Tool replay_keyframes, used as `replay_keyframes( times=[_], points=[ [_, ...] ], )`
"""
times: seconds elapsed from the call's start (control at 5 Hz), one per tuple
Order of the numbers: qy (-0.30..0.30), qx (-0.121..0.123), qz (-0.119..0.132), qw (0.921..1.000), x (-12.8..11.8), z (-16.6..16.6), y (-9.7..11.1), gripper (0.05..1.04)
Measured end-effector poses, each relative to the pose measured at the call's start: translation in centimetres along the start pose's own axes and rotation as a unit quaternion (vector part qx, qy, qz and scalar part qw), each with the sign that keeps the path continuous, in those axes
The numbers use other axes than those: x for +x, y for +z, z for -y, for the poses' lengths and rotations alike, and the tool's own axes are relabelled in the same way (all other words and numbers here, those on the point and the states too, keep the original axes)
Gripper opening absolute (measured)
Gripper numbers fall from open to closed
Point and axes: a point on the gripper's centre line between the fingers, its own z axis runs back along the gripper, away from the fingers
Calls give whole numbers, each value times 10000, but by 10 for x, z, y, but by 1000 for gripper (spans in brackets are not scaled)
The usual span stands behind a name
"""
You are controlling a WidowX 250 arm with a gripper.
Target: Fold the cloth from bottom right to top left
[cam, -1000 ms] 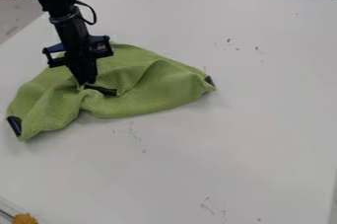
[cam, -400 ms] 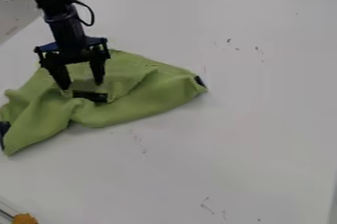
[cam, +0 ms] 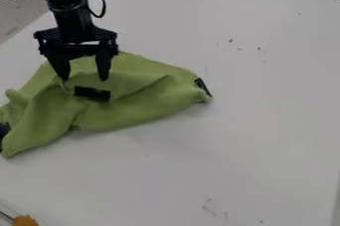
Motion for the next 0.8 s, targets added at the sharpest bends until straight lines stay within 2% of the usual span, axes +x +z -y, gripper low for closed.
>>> replay_keyframes(
  times=[0.2,0.8],
  points=[
    [-224,1,167,9996,-9,7,-3,1000],
    [-1014,7,270,9945,-4,12,-3,1000]
  ],
)
